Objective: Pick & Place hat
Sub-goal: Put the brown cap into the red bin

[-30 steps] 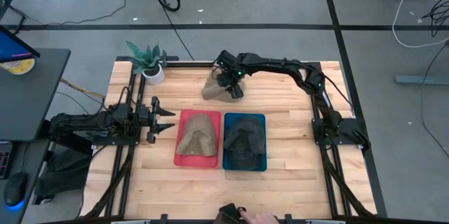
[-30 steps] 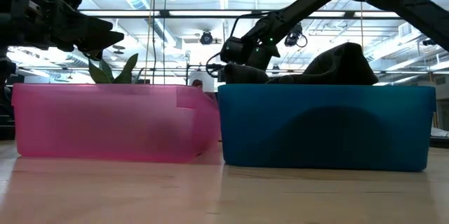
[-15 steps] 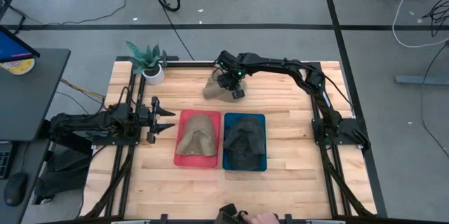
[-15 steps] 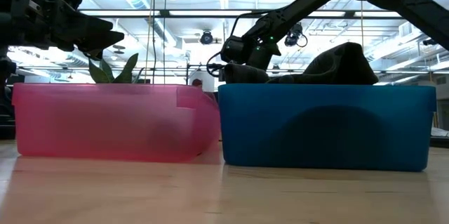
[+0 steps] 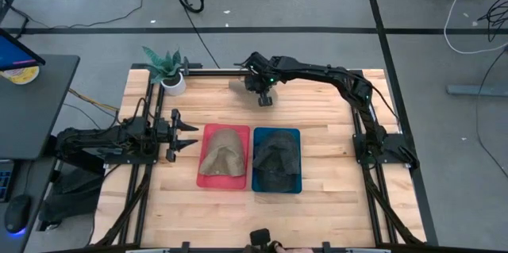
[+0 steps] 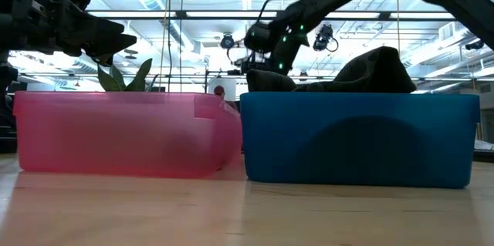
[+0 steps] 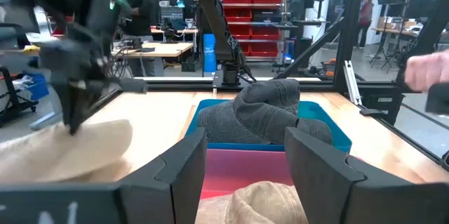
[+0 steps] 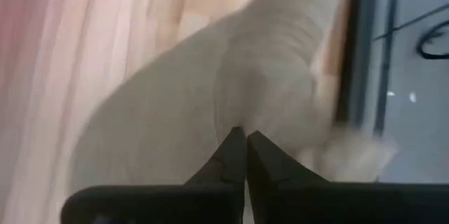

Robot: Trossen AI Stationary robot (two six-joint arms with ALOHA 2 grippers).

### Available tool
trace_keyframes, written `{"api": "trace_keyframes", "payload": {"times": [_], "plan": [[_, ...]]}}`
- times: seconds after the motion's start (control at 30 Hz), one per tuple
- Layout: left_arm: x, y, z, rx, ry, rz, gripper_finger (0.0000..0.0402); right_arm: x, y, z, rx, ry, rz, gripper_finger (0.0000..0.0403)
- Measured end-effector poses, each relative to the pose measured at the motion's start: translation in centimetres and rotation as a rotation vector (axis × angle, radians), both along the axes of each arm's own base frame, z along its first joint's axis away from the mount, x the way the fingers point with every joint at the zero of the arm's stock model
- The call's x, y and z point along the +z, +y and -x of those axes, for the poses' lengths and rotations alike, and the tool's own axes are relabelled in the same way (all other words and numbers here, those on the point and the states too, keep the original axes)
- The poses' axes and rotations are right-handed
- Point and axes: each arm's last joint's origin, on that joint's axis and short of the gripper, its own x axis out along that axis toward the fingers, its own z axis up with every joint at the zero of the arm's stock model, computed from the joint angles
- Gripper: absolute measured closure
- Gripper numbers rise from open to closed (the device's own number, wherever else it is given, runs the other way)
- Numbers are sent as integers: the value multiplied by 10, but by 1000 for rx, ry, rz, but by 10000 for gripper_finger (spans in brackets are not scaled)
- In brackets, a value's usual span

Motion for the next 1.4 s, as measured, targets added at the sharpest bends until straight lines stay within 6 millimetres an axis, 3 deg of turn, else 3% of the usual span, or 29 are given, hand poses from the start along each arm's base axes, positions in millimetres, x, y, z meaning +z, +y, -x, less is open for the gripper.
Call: {"api": "trace_keyframes", "payload": {"times": [0.33, 0.63, 0.9, 1.13, 1.4], "plan": [[0, 0, 0, 0, 1, 0, 204, 62, 43, 1, -156, -170, 10, 401], [0, 0, 0, 0, 1, 0, 204, 101, 88, 8, -180, -283, -140, 402], [0, 0, 0, 0, 1, 0, 204, 114, 124, 4, -226, -340, -270, 401], [0, 0, 0, 0, 1, 0, 204, 114, 171, -2, -364, -368, -188, 402], [0, 0, 0, 0, 0, 0, 204, 112, 215, -4, -542, -429, -260, 402]]}}
